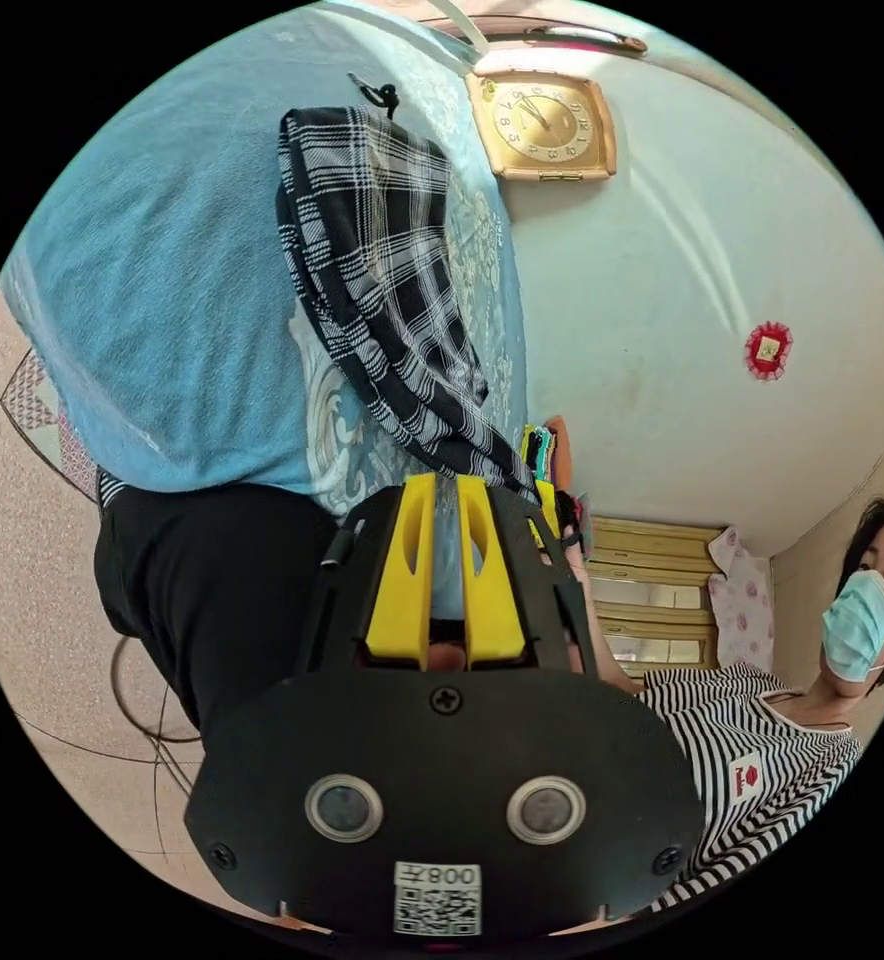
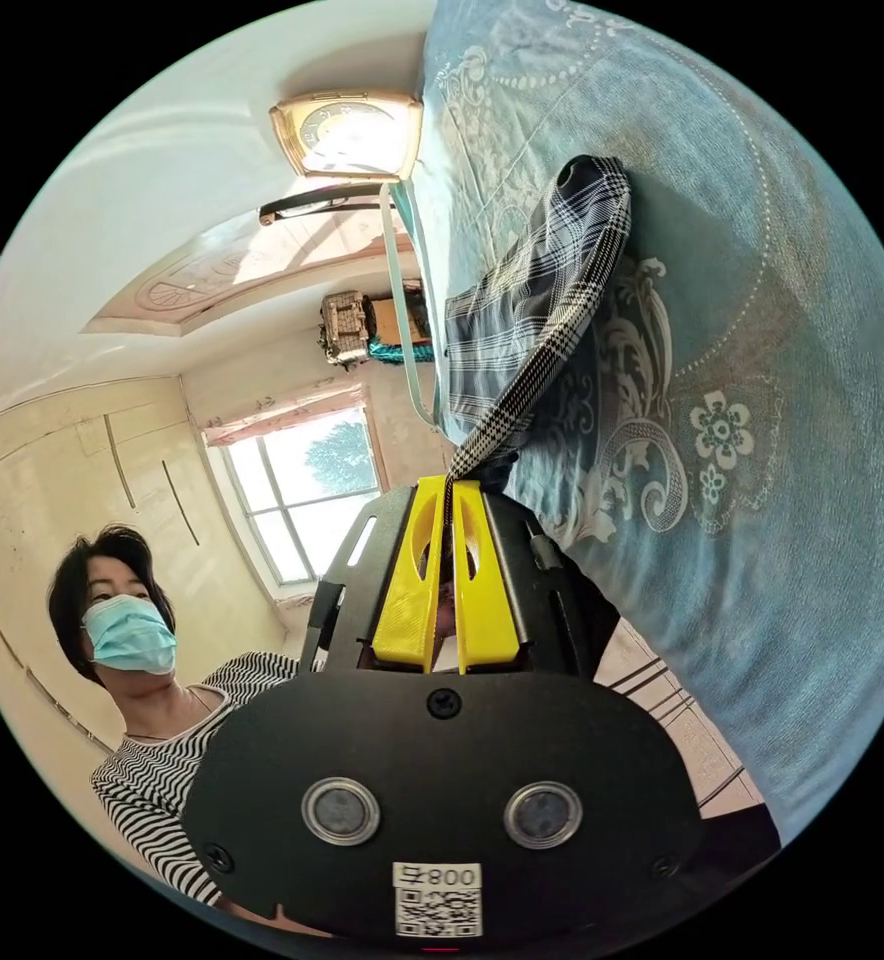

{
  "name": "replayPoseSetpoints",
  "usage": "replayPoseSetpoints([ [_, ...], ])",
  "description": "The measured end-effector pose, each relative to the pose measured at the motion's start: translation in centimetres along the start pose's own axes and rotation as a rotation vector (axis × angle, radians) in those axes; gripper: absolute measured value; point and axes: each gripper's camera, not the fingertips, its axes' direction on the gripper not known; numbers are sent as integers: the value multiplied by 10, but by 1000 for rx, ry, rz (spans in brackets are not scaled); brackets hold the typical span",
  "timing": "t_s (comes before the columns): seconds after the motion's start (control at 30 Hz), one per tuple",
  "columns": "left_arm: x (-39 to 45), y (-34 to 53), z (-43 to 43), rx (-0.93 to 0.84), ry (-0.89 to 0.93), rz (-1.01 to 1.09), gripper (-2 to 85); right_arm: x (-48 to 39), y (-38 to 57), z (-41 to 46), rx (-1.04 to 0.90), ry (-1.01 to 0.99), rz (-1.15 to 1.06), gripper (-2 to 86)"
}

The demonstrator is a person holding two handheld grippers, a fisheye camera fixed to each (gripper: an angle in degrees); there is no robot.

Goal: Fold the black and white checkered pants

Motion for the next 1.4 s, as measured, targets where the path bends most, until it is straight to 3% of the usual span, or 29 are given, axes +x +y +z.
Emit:
replayPoseSetpoints([
  [0.43,-47,-33,-99,257,28,-140,129,-41,-2,31,-9,26,-74,8],
  [1.0,-37,-68,-141,264,-80,-122,120,-55,26,47,-1,32,-75,8],
  [1.4,-11,-50,-130,231,-100,-70,62,-47,70,35,19,22,-21,7],
])
